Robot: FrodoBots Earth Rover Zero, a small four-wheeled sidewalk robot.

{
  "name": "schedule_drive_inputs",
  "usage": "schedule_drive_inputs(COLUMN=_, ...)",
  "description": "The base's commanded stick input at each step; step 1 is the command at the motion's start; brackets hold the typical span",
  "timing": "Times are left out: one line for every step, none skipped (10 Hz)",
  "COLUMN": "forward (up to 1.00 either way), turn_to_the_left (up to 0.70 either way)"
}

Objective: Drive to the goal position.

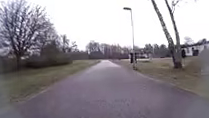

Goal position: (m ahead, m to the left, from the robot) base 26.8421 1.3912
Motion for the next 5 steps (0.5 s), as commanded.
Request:
schedule_drive_inputs(forward=0.85, turn_to_the_left=0.00)
schedule_drive_inputs(forward=0.85, turn_to_the_left=0.00)
schedule_drive_inputs(forward=0.85, turn_to_the_left=0.00)
schedule_drive_inputs(forward=0.85, turn_to_the_left=0.00)
schedule_drive_inputs(forward=0.85, turn_to_the_left=0.00)
